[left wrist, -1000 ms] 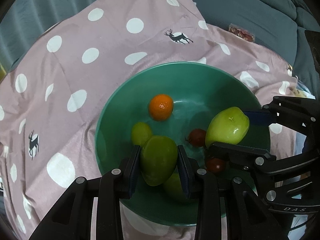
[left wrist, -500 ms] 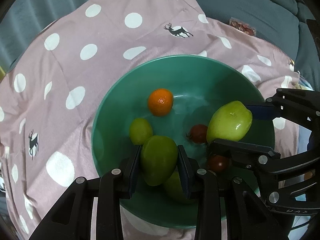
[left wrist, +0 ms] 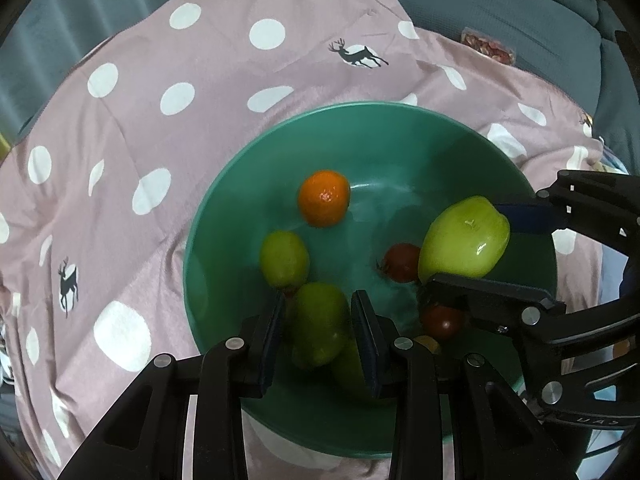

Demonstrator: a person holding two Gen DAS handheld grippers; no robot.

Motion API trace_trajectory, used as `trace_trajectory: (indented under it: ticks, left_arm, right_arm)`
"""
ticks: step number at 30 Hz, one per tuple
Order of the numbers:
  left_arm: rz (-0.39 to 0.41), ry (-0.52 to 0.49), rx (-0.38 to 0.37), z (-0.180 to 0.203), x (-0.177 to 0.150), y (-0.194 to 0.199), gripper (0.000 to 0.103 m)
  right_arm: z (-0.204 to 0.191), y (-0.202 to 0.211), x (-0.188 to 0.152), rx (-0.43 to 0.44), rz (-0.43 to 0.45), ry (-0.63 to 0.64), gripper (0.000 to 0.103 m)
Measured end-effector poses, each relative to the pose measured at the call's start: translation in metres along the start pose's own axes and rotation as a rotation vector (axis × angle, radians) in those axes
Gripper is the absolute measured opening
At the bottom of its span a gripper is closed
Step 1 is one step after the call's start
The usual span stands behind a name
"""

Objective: Organize fruits

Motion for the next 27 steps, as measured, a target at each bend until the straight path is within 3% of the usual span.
trace_trajectory:
  ticks: [20,22,27]
  left_arm:
    - [0.008,0.019,0.029,-0.009,-0.004,0.009,0.036]
    - [0.009,0.024,0.034,-0.010,-0.005,0.011,0.044]
    - [0.026,0.042,0.046,-0.014,-0.005,0.020,0.055]
  right_arm:
    - [-0.004,0.011,0.003,0.003,0.036,-0.011,0.048]
    - [-0.005,0.013,0.003,0.001,0.040,-0.014,0.051]
    - [-0.002,0.020,0.003,-0.018,0.059,-0.020,0.076]
Point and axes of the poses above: each gripper's, at about its wrist camera, not at the fingertips, and y roughly against the way its jaws point, z to its right, x to its top, the point moved 10 cm from there along -y, roughly the way its jaws point, and after that the axes turned 7 degrees about -y, right-handed, at the moved point
